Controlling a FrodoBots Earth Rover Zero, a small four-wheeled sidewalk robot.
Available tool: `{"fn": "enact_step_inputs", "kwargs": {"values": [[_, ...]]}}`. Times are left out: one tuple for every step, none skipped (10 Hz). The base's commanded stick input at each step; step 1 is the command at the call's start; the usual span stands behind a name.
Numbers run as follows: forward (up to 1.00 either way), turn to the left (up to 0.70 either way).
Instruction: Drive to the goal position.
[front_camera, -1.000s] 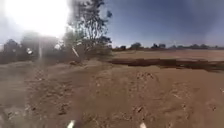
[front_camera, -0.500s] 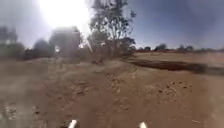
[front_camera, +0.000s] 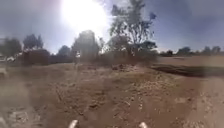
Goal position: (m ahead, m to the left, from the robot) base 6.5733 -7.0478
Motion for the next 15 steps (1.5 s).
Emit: {"fn": "enact_step_inputs", "kwargs": {"values": [[0.7, -0.27], [0.7, -0.27], [0.7, -0.27], [0.7, -0.27], [0.7, -0.27], [0.7, -0.27], [0.7, -0.27], [0.7, -0.15], [0.7, 0.0], [0.7, 0.0], [0.7, 0.0], [0.7, 0.0], [0.7, -0.03], [0.7, -0.27], [0.7, -0.27]]}}
